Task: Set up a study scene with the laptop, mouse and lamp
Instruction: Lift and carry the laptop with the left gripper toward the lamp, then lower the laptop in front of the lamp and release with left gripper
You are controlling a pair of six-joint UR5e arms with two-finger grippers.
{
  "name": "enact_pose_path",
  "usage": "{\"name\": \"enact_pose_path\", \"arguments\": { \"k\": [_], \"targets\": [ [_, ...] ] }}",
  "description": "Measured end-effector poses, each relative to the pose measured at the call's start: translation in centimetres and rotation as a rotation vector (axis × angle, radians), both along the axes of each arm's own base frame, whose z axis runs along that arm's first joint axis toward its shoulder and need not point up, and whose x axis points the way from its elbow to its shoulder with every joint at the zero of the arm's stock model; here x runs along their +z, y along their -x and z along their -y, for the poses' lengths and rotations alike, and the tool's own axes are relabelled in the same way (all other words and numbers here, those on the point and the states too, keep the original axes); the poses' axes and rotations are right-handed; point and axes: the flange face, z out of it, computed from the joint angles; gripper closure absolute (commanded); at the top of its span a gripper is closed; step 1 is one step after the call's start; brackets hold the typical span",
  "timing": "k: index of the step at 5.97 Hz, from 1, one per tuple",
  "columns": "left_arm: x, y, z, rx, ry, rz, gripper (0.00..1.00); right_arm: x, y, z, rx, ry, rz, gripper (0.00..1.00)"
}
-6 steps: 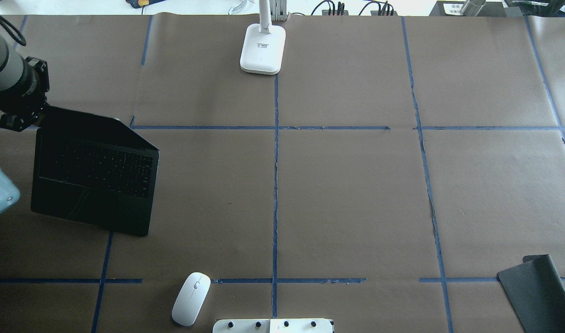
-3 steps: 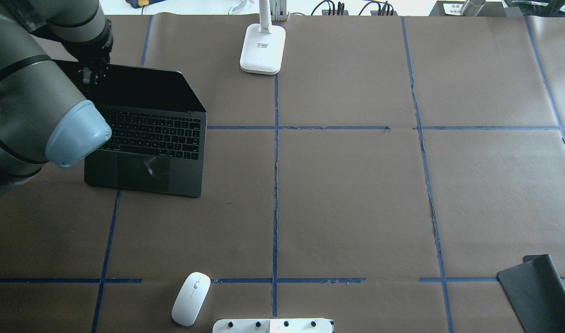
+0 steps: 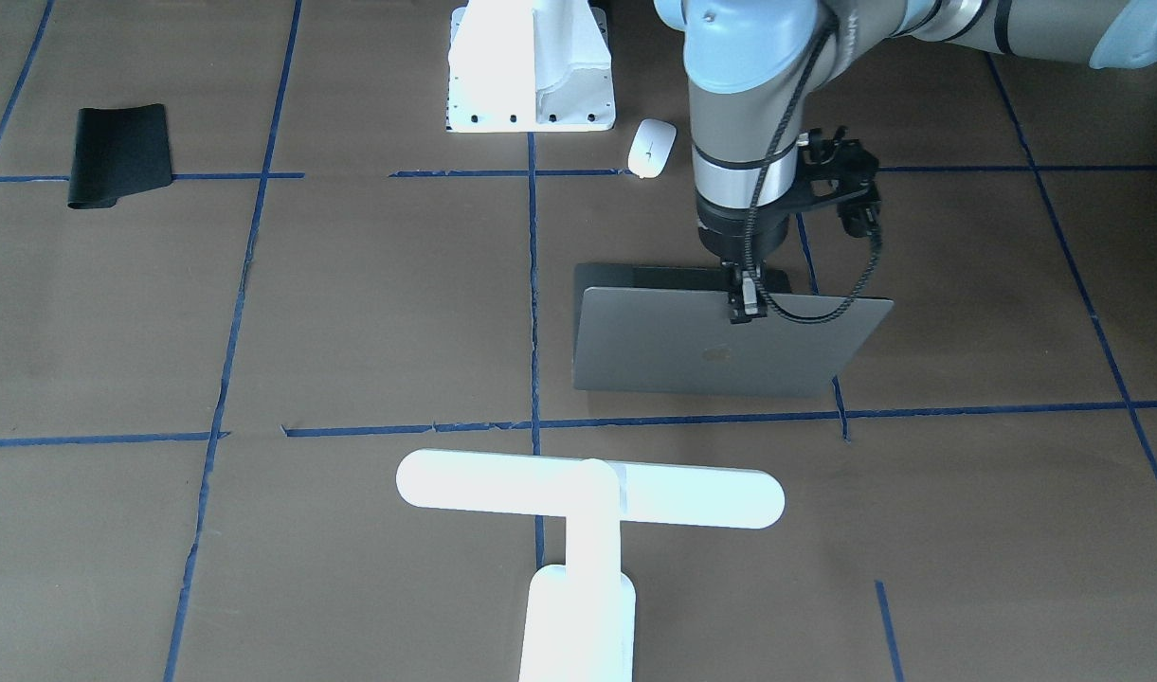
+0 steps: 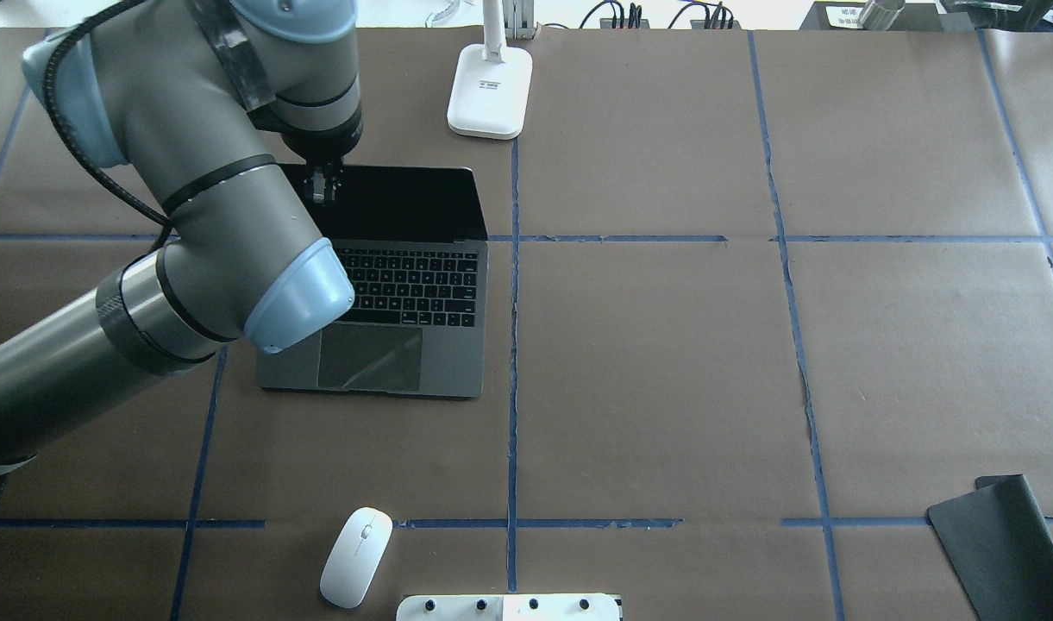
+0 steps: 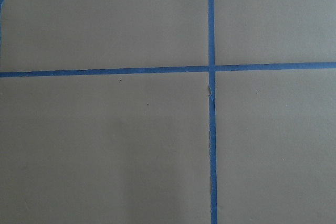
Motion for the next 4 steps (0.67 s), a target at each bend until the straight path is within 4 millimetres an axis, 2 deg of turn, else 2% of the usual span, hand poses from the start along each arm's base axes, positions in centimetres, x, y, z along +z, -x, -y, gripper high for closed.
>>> {"name": "enact_pose_path", "arguments": {
  "k": [2,3,4],
  "targets": [
    [-2.8,-3.4,-0.1,-0.025,0.022,-0.036,1.0,0.3,0.0,-0.4,0.001,0.008,0.002,0.0],
    [-4.2,-5.7,0.7,-0.037,0.027,-0.055,1.0,0.4,0.0,-0.5,0.0,0.009,0.002,0.0],
    [-5.0,-7.2,1.6,-0.043,0.025,-0.069,1.0,0.4,0.0,-0.5,0.0,0.01,0.002,0.0]
  ]
}}
